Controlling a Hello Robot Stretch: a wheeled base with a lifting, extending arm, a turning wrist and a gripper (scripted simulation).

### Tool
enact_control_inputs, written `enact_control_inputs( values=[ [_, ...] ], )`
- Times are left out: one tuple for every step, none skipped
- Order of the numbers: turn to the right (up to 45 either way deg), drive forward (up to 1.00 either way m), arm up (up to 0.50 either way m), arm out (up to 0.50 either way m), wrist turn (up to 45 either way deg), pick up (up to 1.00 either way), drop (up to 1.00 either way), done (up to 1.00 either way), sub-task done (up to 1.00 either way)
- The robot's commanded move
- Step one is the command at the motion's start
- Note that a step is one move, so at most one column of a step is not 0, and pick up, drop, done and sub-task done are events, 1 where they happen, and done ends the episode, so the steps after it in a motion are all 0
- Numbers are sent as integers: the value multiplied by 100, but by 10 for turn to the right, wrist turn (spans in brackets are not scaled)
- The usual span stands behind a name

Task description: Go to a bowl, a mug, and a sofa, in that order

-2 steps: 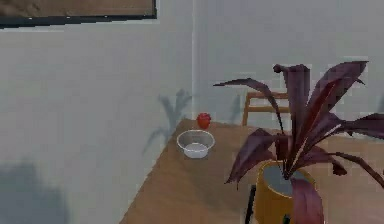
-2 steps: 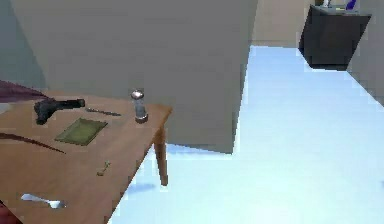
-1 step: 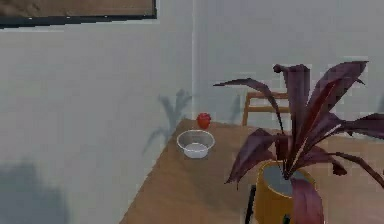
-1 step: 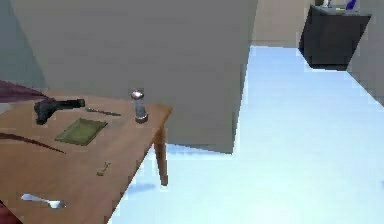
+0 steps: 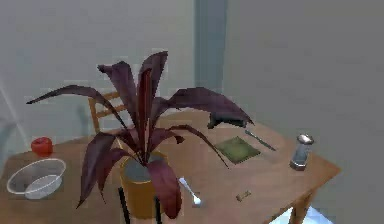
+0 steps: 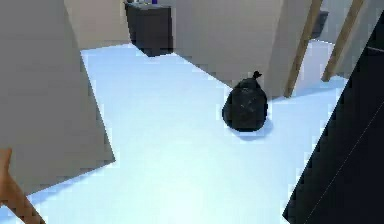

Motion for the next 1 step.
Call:
enact_control_inputs(
  values=[
    [450, 0, 0, 0, 0, 0, 0, 0, 0]
  ],
)
